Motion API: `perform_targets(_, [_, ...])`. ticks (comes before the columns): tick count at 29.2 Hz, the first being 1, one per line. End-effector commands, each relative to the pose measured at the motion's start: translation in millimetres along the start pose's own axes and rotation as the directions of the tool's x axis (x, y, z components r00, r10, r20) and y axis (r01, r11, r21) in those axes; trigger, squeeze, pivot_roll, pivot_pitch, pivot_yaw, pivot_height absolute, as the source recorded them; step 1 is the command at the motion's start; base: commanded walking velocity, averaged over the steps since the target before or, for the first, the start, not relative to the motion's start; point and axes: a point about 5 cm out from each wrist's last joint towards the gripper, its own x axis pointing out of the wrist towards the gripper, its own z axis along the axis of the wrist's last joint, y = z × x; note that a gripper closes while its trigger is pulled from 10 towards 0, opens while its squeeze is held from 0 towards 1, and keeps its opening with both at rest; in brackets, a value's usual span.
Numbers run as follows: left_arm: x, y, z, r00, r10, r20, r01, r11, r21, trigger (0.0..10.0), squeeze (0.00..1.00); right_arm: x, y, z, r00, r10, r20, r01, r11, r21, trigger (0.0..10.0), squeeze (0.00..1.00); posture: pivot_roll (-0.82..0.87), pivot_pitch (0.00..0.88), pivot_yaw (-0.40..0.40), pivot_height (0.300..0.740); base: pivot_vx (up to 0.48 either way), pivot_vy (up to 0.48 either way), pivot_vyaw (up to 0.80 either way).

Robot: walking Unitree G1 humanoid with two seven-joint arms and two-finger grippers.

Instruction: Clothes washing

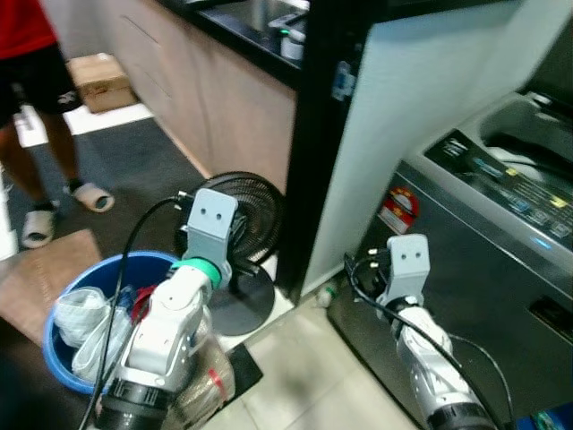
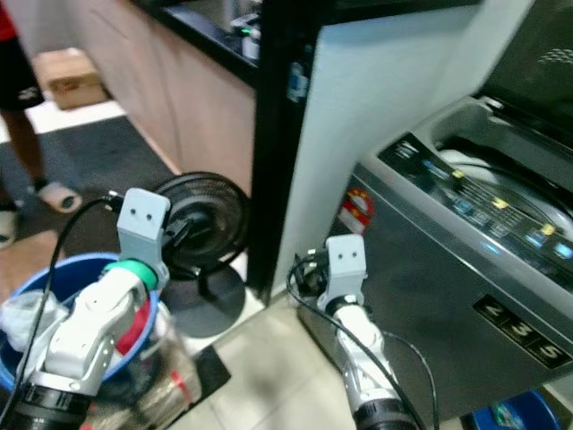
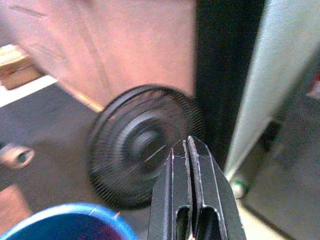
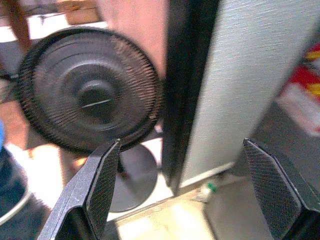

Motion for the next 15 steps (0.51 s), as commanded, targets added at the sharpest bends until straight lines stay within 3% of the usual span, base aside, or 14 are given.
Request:
perform_targets(1, [-0.3, -4.4, -8.3, 1.0, -0.008, -0.029, 0.008, 1.0, 0.007, 10.0, 0.0, -5.2, -4.9, -10.4, 0.999, -0.017, -0.03, 0.017, 1.0, -0.006, 10.0, 0.0, 0.1, 0.027, -0.03, 0.74, 0.0, 0.0, 0.78])
perform_targets(15, [0.5, -9.8, -11.4, 0.999, -0.014, -0.031, 0.015, 1.0, 0.025, 10.0, 0.0, -3.4, -2.5, -17.0, 0.999, -0.008, -0.037, 0.007, 1.0, -0.015, 10.0, 0.02, 0.1, 0.015, -0.031, 0.74, 0.0, 0.0, 0.78])
